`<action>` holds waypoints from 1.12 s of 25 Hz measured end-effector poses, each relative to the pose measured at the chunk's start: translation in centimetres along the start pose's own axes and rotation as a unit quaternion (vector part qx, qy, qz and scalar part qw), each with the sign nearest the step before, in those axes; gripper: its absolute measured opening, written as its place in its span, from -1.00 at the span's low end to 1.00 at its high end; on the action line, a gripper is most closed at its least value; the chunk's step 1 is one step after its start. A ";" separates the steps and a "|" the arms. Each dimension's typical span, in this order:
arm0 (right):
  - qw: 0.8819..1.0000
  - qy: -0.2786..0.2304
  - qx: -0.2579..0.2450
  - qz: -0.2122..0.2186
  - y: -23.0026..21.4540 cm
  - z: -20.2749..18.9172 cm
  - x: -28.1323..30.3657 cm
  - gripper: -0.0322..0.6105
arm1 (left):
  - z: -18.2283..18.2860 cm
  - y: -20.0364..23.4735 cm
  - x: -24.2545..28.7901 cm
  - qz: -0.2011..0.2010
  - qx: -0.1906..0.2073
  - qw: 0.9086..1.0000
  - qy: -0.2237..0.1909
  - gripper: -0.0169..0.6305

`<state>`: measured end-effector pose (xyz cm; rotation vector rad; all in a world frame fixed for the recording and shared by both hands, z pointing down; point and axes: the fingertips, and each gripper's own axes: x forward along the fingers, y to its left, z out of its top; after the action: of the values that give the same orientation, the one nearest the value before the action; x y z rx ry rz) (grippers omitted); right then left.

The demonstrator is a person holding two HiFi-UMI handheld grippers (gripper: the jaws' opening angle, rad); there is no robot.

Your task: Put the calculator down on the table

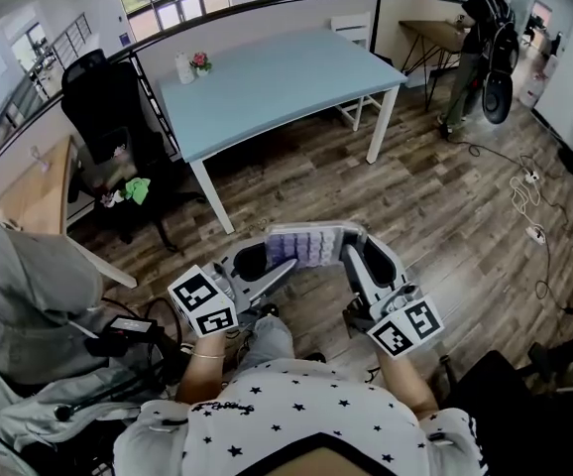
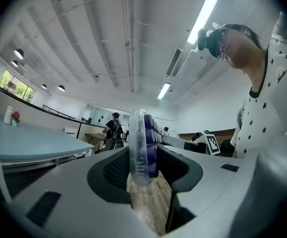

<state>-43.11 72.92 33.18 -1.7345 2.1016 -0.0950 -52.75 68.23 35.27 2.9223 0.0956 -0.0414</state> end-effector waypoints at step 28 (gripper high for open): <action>0.998 -0.001 -0.026 -0.058 -9.1 1.7 3.6 -0.59 | 0.4 6.6 8.8 -0.060 -0.007 0.998 -0.012 -0.41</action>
<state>-34.61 67.85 33.44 -1.8853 2.0183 -0.0715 -43.58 62.23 35.98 2.8981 0.2664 -0.0946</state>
